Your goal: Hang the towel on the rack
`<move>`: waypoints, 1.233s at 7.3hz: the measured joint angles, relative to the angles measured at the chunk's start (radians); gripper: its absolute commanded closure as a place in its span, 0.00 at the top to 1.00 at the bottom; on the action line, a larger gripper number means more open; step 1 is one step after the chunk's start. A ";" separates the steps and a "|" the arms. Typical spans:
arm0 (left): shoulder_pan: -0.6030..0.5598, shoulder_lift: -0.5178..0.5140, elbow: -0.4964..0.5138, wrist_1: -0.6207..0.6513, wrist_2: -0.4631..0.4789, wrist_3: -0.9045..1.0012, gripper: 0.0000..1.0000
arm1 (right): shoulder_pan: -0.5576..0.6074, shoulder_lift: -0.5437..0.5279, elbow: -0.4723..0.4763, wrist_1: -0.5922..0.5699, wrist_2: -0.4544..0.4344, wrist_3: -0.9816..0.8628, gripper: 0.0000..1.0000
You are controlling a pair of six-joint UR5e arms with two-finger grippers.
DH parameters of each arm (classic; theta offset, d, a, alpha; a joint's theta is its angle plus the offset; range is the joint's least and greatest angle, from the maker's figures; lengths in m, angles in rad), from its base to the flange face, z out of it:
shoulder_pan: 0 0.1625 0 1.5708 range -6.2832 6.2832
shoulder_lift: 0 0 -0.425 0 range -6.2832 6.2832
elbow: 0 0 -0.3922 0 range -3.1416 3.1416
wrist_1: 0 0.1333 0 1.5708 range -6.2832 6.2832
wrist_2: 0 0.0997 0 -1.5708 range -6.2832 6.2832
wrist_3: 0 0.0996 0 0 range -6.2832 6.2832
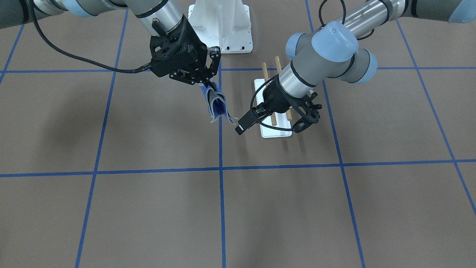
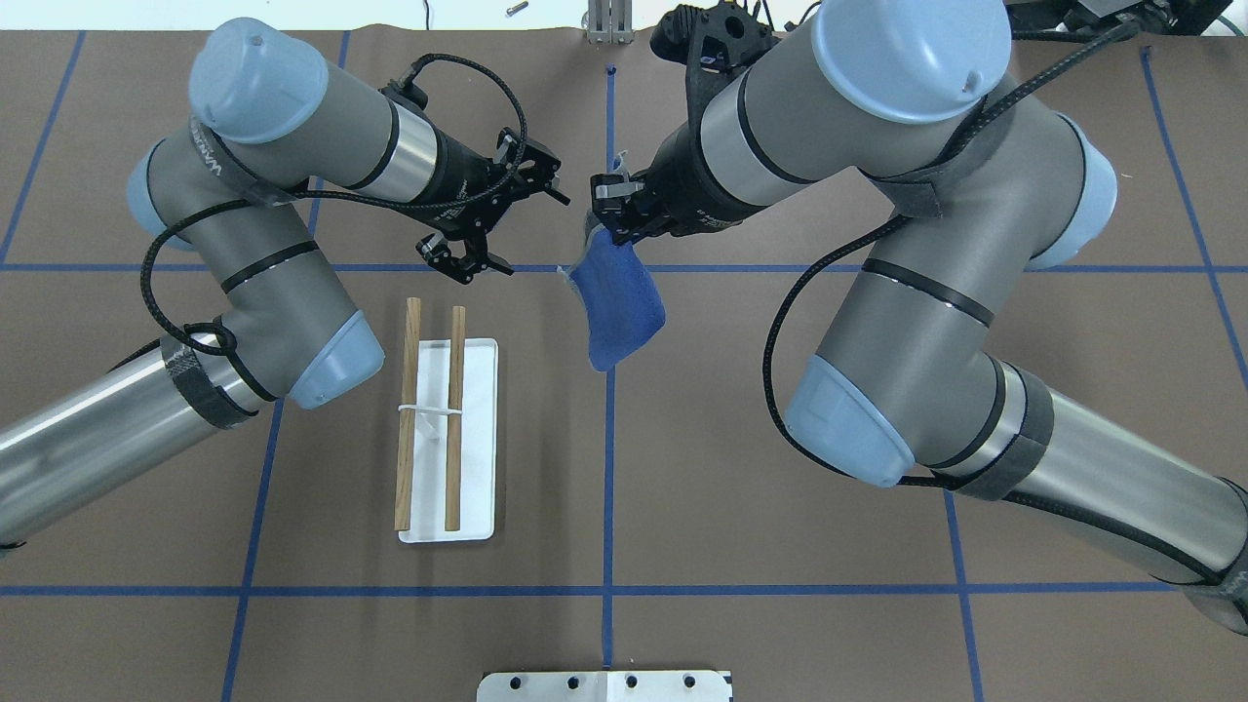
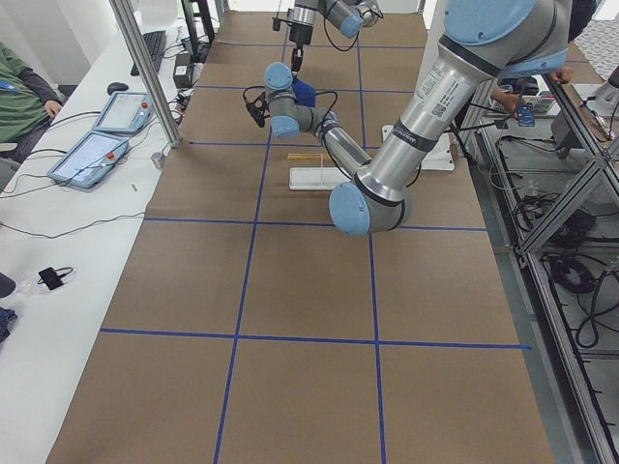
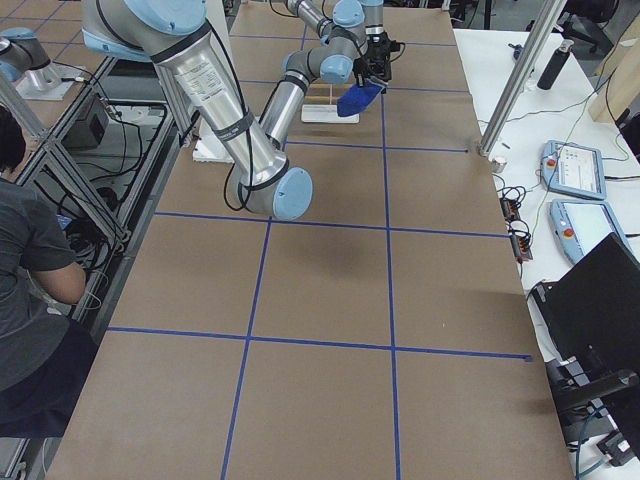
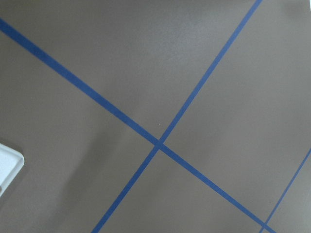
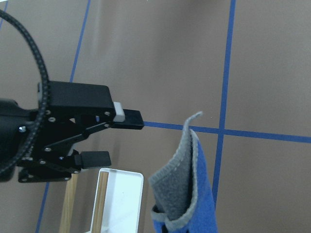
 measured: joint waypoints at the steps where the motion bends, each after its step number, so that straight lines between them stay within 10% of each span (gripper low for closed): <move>1: 0.018 -0.002 0.000 0.002 0.001 -0.018 0.98 | 0.000 0.002 0.008 0.002 -0.013 0.000 0.00; 9: 0.070 -0.011 -0.001 -0.008 0.001 -0.070 0.98 | -0.026 -0.015 0.053 0.002 -0.052 0.001 0.00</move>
